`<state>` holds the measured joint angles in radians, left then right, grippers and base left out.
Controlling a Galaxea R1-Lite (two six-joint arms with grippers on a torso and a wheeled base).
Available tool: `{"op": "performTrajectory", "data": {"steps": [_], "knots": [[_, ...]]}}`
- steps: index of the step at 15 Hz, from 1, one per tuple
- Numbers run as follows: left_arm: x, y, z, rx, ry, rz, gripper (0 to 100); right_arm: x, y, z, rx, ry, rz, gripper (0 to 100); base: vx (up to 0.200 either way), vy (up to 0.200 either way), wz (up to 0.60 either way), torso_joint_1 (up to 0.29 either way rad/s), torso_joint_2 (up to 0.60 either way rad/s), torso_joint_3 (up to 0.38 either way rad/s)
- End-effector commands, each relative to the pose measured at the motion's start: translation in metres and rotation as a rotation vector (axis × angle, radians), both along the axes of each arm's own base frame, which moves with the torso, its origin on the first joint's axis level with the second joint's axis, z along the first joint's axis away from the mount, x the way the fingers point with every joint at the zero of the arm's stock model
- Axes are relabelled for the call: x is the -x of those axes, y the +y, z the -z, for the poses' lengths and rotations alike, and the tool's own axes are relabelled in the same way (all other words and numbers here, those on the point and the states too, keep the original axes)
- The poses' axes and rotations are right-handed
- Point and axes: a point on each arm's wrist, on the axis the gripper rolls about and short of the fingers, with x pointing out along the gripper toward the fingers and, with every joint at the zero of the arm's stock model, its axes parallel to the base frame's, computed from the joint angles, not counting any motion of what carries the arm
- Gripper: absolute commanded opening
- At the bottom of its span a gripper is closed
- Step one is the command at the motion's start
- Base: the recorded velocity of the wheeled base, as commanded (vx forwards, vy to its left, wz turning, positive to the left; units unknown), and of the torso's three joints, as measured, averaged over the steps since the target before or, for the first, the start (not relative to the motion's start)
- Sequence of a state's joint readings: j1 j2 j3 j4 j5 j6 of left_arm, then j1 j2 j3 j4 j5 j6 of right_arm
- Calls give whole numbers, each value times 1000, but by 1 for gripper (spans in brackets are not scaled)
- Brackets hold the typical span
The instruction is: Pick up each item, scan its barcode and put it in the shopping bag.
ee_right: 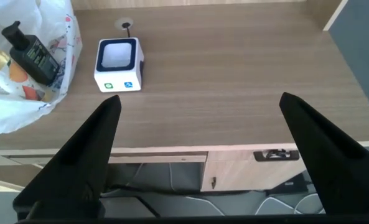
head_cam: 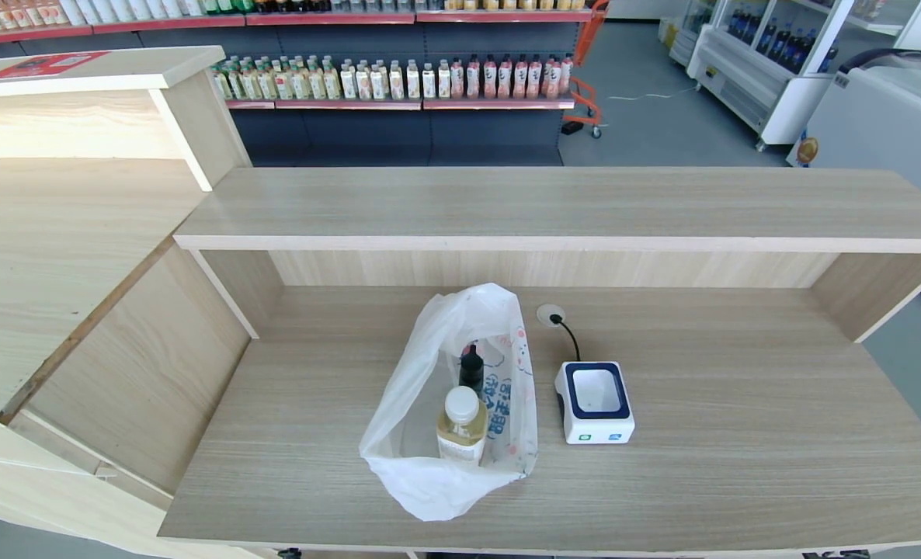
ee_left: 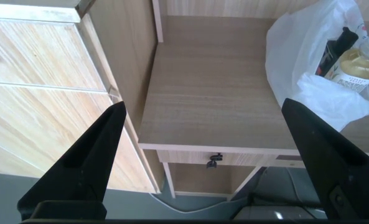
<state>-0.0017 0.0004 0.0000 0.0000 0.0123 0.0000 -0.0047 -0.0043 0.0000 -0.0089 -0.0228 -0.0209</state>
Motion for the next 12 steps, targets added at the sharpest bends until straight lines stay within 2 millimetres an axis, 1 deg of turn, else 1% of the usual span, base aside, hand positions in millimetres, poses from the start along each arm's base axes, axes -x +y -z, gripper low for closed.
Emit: {"op": "performTrajectory", "data": {"steps": [1,5,12], "knots": [[0,0,0,0,0,0,100,0,0,0,2,4,0,100,0,0,0,0,0,0],[0,0,0,3,0,0,100,0,0,0,2,4,0,100,0,0,0,0,0,0],[0,0,0,-8,0,-2,100,0,0,0,4,4,-1,100,0,-200,0,4,3,2]]}}
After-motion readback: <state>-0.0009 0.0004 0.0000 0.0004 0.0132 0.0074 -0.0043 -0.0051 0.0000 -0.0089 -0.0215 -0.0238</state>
